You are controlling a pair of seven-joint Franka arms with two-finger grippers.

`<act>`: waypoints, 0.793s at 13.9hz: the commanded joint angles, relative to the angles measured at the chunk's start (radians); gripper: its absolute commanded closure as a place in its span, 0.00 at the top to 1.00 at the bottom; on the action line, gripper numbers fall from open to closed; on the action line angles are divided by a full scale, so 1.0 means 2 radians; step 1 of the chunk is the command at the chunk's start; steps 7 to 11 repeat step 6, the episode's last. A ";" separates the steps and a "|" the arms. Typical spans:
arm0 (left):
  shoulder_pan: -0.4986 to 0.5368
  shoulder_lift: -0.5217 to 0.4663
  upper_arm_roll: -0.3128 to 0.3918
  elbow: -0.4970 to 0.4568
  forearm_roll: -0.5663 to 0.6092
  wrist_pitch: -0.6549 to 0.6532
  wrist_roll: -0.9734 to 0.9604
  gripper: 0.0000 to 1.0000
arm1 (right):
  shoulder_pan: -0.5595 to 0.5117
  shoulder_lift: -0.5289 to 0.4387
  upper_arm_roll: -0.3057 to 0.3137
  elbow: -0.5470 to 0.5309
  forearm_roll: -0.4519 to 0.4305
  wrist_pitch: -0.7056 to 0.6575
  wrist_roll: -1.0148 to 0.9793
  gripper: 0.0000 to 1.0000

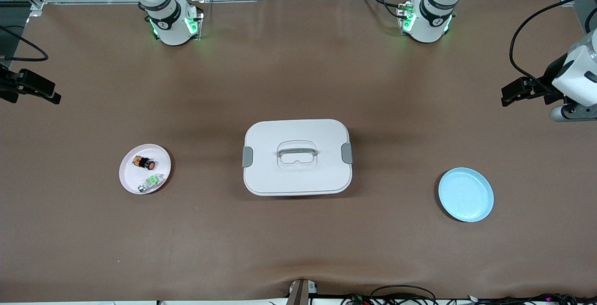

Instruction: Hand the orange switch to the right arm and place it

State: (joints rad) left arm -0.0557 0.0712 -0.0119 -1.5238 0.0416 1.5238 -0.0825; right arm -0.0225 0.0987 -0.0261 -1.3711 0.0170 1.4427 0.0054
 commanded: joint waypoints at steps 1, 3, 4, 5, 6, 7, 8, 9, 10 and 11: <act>-0.003 0.005 0.002 0.013 -0.005 -0.012 0.002 1.00 | -0.006 -0.017 0.002 -0.017 0.002 0.002 0.000 1.00; -0.003 0.006 0.002 0.013 -0.007 -0.012 0.003 1.00 | -0.005 -0.018 0.002 -0.017 0.011 -0.003 -0.003 1.00; -0.003 0.006 0.002 0.013 -0.007 -0.011 0.004 1.00 | -0.005 -0.019 0.002 -0.017 0.013 -0.006 -0.004 1.00; -0.002 0.006 0.002 0.013 -0.008 -0.012 0.004 1.00 | -0.006 -0.020 0.002 -0.017 0.013 -0.007 -0.005 1.00; -0.002 0.006 0.002 0.013 -0.008 -0.012 0.004 1.00 | -0.006 -0.021 0.002 -0.019 0.020 -0.007 -0.007 1.00; -0.002 0.006 0.002 0.013 -0.008 -0.012 0.004 1.00 | -0.006 -0.021 0.002 -0.019 0.020 -0.007 -0.007 1.00; -0.002 0.006 0.002 0.013 -0.008 -0.012 0.004 1.00 | -0.006 -0.021 0.002 -0.019 0.020 -0.007 -0.007 1.00; -0.002 0.006 0.002 0.013 -0.008 -0.012 0.004 1.00 | -0.006 -0.021 0.002 -0.019 0.020 -0.007 -0.007 1.00; -0.002 0.006 0.002 0.013 -0.008 -0.012 0.004 1.00 | -0.006 -0.021 0.002 -0.019 0.020 -0.007 -0.007 1.00; -0.002 0.006 0.002 0.013 -0.008 -0.012 0.004 1.00 | -0.006 -0.021 0.002 -0.019 0.020 -0.007 -0.007 1.00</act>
